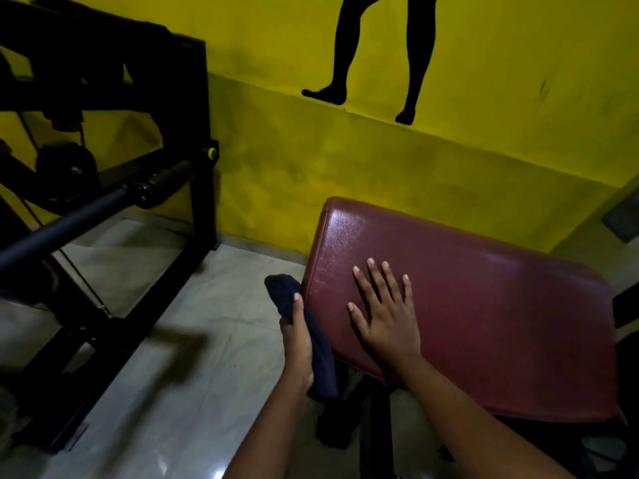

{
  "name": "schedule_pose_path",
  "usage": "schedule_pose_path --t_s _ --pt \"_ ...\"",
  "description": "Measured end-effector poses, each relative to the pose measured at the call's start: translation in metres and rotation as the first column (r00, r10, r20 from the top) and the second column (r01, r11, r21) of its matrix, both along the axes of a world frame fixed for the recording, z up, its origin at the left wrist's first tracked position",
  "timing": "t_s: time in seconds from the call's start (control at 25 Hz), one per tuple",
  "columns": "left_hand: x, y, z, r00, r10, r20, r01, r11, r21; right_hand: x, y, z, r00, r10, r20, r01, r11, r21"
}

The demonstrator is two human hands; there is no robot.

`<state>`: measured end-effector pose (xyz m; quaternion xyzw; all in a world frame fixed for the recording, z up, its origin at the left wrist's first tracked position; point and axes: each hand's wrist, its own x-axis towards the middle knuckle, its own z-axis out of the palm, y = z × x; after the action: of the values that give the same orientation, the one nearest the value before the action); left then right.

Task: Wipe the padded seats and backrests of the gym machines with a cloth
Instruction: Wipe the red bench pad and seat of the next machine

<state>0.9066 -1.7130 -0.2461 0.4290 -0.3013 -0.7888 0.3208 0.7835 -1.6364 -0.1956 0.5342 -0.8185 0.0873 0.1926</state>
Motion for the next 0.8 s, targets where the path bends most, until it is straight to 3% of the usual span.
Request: schedule_pose_path --t_s 0.16,0.28,0.52,0.68,0.8 --pt "-0.017 -0.051 0.047 0.98 -0.061 0.192 0.117 0.949 -0.292 -0.002 -0.001 -0.002 1.0 0.019 -0.024 -0.02 0.999 -0.05" --pt "-0.037 -0.08 0.083 0.956 -0.152 0.251 0.246 0.882 -0.401 -0.002 -0.002 -0.002 0.999 0.034 -0.025 -0.036 0.997 -0.075" --pt "0.002 -0.032 0.055 0.901 -0.091 0.425 0.277 0.873 -0.401 0.0 0.0 0.001 1.0 0.018 0.01 -0.018 0.999 -0.029" --pt "-0.016 -0.058 0.046 0.901 -0.144 0.409 0.338 0.826 -0.452 -0.001 0.001 0.002 0.999 0.004 0.051 -0.003 1.0 -0.023" --pt "-0.039 -0.093 0.071 0.904 -0.23 0.36 0.385 0.803 -0.455 0.0 -0.015 0.011 0.985 -0.008 0.173 0.035 0.988 -0.151"
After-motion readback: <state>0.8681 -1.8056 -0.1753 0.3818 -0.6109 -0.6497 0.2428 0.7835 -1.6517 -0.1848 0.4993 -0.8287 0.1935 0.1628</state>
